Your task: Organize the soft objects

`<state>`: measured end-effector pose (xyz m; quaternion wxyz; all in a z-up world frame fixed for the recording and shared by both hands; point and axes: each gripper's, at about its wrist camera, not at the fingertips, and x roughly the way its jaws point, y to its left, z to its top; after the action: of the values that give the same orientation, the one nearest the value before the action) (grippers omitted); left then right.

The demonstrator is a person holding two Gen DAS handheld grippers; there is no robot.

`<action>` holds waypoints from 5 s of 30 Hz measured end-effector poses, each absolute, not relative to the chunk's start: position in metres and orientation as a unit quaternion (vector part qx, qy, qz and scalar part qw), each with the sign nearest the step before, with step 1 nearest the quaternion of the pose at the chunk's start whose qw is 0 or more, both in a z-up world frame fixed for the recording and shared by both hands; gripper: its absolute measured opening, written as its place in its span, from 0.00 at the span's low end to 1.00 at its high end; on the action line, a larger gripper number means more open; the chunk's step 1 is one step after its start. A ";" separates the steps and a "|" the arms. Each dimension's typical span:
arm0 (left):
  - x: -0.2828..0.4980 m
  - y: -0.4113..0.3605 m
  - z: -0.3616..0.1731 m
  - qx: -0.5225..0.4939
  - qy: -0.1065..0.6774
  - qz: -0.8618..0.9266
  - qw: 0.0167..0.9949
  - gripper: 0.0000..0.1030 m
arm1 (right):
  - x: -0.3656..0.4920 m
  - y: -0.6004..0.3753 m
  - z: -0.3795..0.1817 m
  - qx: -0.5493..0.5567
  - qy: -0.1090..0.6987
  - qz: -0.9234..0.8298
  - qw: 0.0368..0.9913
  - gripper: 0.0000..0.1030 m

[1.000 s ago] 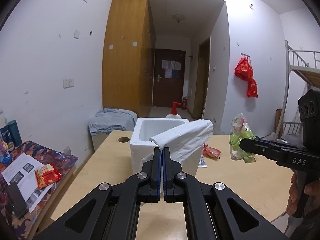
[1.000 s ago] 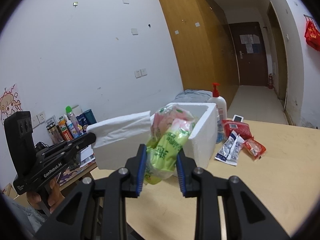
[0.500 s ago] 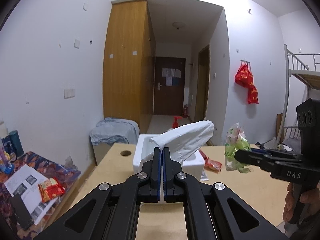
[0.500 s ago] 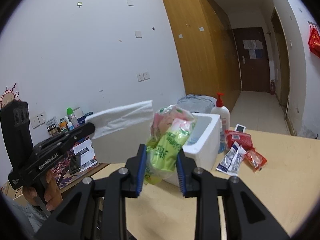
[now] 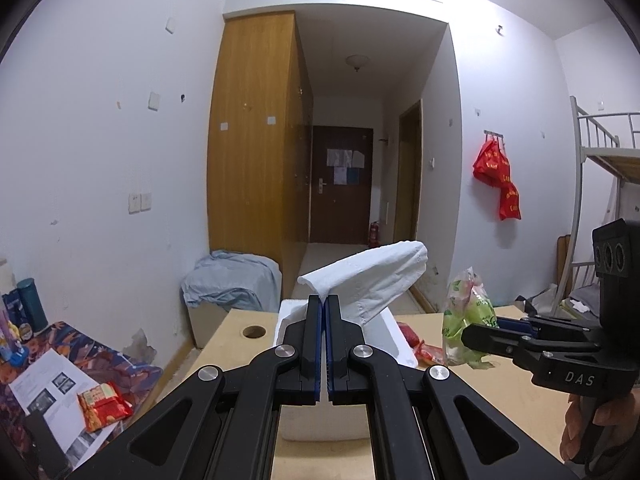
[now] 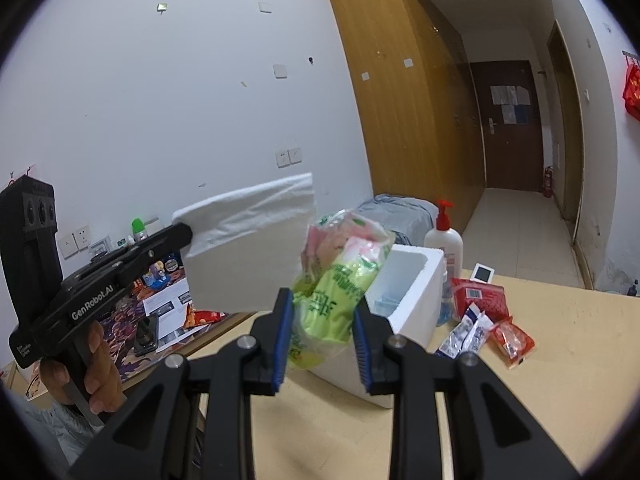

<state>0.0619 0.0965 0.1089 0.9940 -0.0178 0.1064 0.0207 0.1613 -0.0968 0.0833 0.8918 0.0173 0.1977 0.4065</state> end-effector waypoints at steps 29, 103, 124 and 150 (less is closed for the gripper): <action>0.181 0.105 0.077 -0.026 0.169 -0.007 0.985 0.01 | 0.219 -0.085 0.066 0.028 0.234 0.390 0.890 0.32; 0.155 0.187 0.058 -0.064 0.171 0.119 0.976 0.98 | 0.273 0.004 0.048 -0.026 0.293 0.374 0.880 0.70; 0.149 0.167 0.063 -0.052 0.163 0.112 0.979 0.98 | 0.258 -0.029 0.062 -0.003 0.275 0.342 0.898 0.98; 0.104 0.089 0.097 -0.025 0.127 0.045 0.991 1.00 | 0.169 -0.130 0.110 0.036 0.168 0.285 0.943 1.00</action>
<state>0.1043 0.0889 0.0968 0.9906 -0.0246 0.1266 0.0455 0.1691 -0.1301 0.1105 0.9432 0.0364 0.1676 0.2846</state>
